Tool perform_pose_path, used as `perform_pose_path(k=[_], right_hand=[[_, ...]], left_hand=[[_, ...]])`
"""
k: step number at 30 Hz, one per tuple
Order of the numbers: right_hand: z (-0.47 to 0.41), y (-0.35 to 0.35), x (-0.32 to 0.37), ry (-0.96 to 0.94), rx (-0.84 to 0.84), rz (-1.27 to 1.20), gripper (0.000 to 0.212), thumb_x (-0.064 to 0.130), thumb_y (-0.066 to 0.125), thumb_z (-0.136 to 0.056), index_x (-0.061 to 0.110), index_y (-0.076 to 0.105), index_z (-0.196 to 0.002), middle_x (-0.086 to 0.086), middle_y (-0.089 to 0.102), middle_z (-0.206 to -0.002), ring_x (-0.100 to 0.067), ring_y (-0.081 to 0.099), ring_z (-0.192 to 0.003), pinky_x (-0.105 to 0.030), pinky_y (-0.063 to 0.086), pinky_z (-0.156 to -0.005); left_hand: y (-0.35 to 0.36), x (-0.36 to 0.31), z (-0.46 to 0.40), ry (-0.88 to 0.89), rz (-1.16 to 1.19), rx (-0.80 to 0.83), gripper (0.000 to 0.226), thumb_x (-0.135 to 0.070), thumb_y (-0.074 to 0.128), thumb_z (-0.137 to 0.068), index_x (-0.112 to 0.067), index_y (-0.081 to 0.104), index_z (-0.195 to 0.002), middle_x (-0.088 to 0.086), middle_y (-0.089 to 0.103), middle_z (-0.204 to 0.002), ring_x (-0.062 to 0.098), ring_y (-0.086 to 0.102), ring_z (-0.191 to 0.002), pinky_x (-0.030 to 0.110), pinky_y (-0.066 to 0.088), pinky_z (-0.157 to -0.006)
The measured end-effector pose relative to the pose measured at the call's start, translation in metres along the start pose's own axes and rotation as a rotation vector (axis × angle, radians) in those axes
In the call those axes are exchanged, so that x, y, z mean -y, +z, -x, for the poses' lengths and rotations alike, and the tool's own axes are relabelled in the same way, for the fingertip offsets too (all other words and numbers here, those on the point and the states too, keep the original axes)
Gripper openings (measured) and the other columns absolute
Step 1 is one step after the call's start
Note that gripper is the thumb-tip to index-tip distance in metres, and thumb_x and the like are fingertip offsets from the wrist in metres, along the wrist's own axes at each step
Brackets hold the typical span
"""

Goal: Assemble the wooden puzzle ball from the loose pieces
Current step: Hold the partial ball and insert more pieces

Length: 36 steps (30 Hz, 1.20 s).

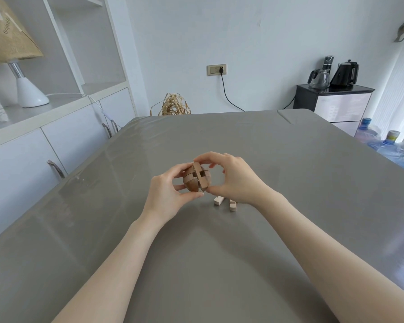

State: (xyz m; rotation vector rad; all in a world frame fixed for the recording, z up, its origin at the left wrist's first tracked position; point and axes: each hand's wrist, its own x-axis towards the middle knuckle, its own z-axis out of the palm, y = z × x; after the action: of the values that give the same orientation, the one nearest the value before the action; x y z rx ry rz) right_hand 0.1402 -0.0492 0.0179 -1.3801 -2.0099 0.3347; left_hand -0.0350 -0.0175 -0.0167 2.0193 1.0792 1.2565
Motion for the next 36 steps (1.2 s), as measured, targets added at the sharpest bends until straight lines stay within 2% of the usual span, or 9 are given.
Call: perform_pose_path(k=[6,12,17,21,24,29,36], right_hand=[[-0.0003,0.0028,-0.003,0.024,-0.002,-0.007,0.051,0.021,0.074,-0.071,0.032,0.057,-0.118,0.019,0.063,-0.111,-0.007,0.052,-0.102,-0.036,0.046,-0.09],[-0.0008,0.0086,-0.0063,0.05,-0.011,0.001,0.049,0.033,0.067,-0.067,0.04,0.053,-0.114,0.017,0.062,-0.109,-0.007,0.05,-0.103,-0.048,0.047,-0.087],[-0.0002,0.0084,-0.0056,0.044,-0.006,0.024,0.048,0.025,0.074,-0.071,0.031,0.054,-0.115,0.013,0.063,-0.108,-0.012,0.053,-0.101,-0.044,0.047,-0.087],[0.0004,0.0084,-0.0039,0.053,0.003,-0.018,0.049,0.021,0.075,-0.072,0.028,0.054,-0.116,0.009,0.064,-0.109,-0.012,0.056,-0.095,-0.04,0.051,-0.082],[0.0015,0.0057,-0.002,0.064,0.035,-0.071,0.05,0.016,0.075,-0.073,0.025,0.055,-0.118,0.004,0.064,-0.11,-0.015,0.06,-0.093,-0.037,0.053,-0.082],[0.0024,0.0054,-0.0027,0.136,0.014,-0.174,0.046,0.023,0.07,-0.07,0.041,0.059,-0.111,0.02,0.063,-0.107,-0.003,0.065,-0.086,-0.041,0.055,-0.084],[0.0025,0.0034,0.0,0.115,0.043,-0.119,0.044,0.023,0.071,-0.072,0.032,0.06,-0.114,0.012,0.065,-0.1,-0.008,0.064,-0.082,-0.038,0.056,-0.082]], left_hand=[[0.0005,0.0005,0.0005,-0.015,0.005,0.0,0.067,-0.006,0.089,-0.057,-0.019,0.064,-0.118,-0.019,0.065,-0.101,-0.005,0.057,-0.1,0.009,0.051,-0.072],[0.0023,-0.0037,0.0013,-0.028,0.023,-0.009,0.068,-0.006,0.089,-0.057,-0.019,0.064,-0.119,-0.021,0.064,-0.099,-0.006,0.057,-0.1,0.009,0.051,-0.072],[0.0028,-0.003,0.0013,-0.026,0.027,-0.003,0.075,-0.004,0.089,-0.057,-0.015,0.062,-0.126,-0.008,0.068,-0.107,-0.006,0.059,-0.102,0.011,0.052,-0.076],[0.002,-0.0035,0.0013,-0.029,0.018,0.007,0.077,-0.004,0.089,-0.055,-0.015,0.062,-0.126,-0.012,0.067,-0.104,-0.007,0.059,-0.1,0.01,0.051,-0.077],[0.0021,-0.0035,0.0015,-0.02,0.014,0.0,0.077,-0.006,0.09,-0.054,-0.015,0.062,-0.125,-0.008,0.068,-0.106,-0.005,0.06,-0.101,0.013,0.053,-0.078],[0.0015,-0.0026,0.0009,-0.02,0.02,0.001,0.078,-0.007,0.09,-0.054,-0.014,0.061,-0.126,-0.002,0.069,-0.11,-0.007,0.06,-0.101,0.016,0.054,-0.081],[0.001,-0.0062,0.0029,-0.027,0.055,0.002,0.078,-0.003,0.09,-0.052,-0.021,0.059,-0.122,-0.012,0.065,-0.103,-0.011,0.058,-0.099,0.013,0.053,-0.077]])
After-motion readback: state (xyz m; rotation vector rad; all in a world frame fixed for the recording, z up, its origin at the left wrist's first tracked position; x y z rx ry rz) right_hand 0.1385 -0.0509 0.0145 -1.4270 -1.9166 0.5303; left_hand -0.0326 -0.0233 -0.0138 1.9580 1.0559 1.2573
